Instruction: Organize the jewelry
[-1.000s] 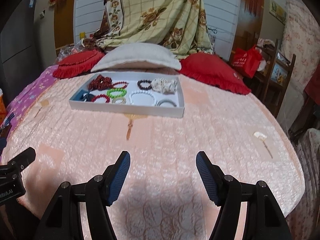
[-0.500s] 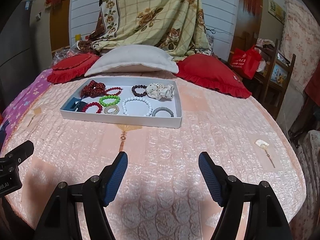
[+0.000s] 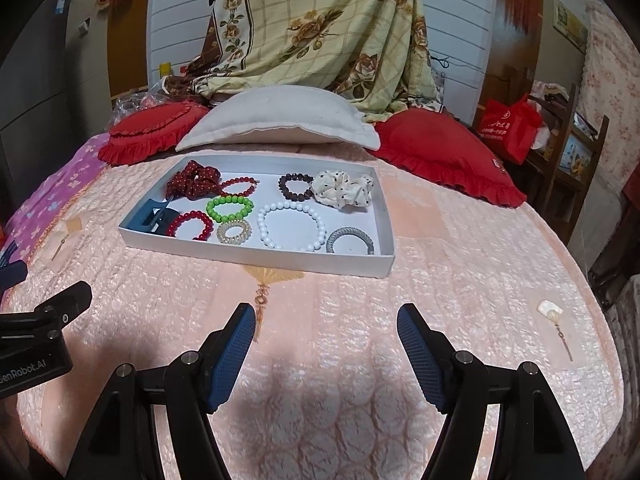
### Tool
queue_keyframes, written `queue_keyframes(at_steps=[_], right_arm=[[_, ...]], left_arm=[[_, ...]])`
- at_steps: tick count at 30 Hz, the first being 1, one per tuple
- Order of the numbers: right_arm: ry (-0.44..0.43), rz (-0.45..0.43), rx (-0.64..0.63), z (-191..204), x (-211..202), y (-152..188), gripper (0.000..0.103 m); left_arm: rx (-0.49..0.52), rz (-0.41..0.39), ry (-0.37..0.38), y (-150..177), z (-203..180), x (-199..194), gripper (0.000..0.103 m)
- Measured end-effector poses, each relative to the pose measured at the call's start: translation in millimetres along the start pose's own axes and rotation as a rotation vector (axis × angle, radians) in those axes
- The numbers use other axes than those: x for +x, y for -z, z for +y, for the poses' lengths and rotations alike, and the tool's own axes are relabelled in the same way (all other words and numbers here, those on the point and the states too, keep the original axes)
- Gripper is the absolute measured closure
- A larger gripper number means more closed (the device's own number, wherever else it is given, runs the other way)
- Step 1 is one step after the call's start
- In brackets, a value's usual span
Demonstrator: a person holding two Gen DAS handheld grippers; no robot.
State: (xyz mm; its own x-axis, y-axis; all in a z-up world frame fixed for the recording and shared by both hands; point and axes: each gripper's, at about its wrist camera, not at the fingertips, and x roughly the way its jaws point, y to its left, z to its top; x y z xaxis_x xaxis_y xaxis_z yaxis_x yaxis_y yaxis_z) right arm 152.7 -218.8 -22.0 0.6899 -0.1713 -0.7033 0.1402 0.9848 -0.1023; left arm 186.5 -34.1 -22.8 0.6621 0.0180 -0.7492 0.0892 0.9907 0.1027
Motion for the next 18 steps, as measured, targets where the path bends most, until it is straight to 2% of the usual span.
queue_keyframes(at_steps=[18], right_arm=[[-0.022,0.073,0.014,1.7,54.4,-11.2,0.032]], left_arm=[[0.001,0.035,0.005,-19.7,-6.5,43.7,0.001]])
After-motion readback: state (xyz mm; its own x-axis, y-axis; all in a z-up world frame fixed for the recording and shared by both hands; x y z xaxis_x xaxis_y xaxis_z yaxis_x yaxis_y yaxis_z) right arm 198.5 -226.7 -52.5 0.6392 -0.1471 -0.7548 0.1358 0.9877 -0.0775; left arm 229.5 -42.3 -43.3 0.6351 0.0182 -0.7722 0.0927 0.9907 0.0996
